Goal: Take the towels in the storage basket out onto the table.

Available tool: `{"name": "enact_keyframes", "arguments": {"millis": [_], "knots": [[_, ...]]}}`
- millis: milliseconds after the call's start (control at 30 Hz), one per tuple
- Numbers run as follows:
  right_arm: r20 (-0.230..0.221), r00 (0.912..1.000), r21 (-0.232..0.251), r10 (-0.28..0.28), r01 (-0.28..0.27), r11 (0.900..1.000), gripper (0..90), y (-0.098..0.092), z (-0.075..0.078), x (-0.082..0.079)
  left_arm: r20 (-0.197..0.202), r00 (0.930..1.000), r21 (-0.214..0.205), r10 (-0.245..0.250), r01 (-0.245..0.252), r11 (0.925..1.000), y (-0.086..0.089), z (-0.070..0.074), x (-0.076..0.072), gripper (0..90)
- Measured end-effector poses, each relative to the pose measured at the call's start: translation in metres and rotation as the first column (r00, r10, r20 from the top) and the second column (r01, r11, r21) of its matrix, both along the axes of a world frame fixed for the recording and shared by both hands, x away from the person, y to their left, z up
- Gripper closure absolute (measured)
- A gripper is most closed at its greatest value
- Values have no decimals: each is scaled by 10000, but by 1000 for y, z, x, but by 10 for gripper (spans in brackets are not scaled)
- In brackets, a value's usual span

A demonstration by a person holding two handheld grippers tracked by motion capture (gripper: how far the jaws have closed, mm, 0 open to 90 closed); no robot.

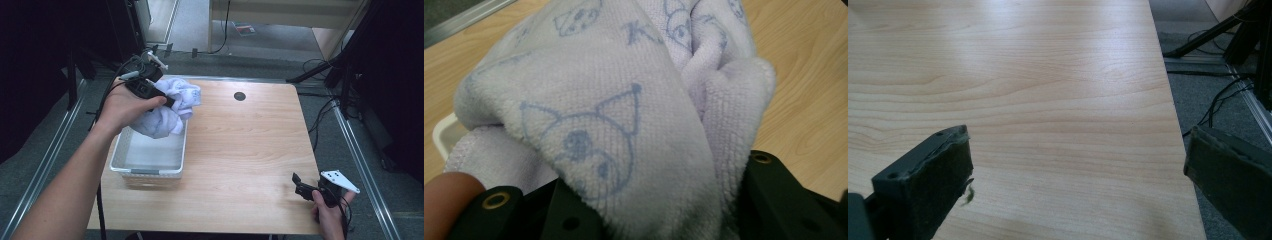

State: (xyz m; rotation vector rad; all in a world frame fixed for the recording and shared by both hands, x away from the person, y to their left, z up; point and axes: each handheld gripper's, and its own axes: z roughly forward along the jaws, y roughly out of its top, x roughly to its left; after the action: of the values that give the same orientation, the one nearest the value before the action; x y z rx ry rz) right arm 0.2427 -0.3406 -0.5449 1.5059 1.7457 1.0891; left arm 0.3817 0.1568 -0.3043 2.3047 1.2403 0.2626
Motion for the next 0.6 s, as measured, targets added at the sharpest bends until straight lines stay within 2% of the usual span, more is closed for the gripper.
{"name": "enact_keyframes", "arguments": {"millis": [67, 100, 133, 167, 233, 267, 367, 433, 600], "knots": [[2, 10000, 5, 5, -5, 10000, 0, 0, 0, 0, 21, 9999, -18, -133, 133, 9999, -11, 1, 0, 616], [2, 10000, 5, 5, -5, 10000, 0, 0, 0, 0, 21, 9999, -18, -133, 133, 9999, -11, 1, 0, 615], [5, 10000, -1, 17, -17, 10000, 0, 0, 0, 0, 48, 9995, -3, -301, 301, 9995, -22, 2, 1, 615], [5, 10000, -1, 17, -17, 10000, 0, 0, 0, 0, 48, 9995, -3, -301, 301, 9995, -22, 2, 1, 614], [4, 10000, -7, 10, -10, 10000, 0, 0, 0, 0, 49, 9989, 125, -469, 468, 9988, -40, -1, 3, 614], [4, 10000, -7, 10, -10, 10000, 0, 0, 0, 0, 49, 9989, 125, -469, 468, 9988, -40, -1, 3, 614], [2, 10000, 33, -23, 23, 10000, 0, 0, 0, 0, -84, 9966, -58, -825, 824, 9966, -66, -6, 6, 613], [1, 10000, 24, 0, 0, 10000, 0, 0, 0, 0, -86, 9962, -113, -870, 869, 9962, -71, -7, 6, 613], [5, 10000, 87, -67, 67, 9999, 0, 0, 0, -1, -31, 9925, -207, -1218, 1218, 9923, -103, -16, 10, 611]]}}
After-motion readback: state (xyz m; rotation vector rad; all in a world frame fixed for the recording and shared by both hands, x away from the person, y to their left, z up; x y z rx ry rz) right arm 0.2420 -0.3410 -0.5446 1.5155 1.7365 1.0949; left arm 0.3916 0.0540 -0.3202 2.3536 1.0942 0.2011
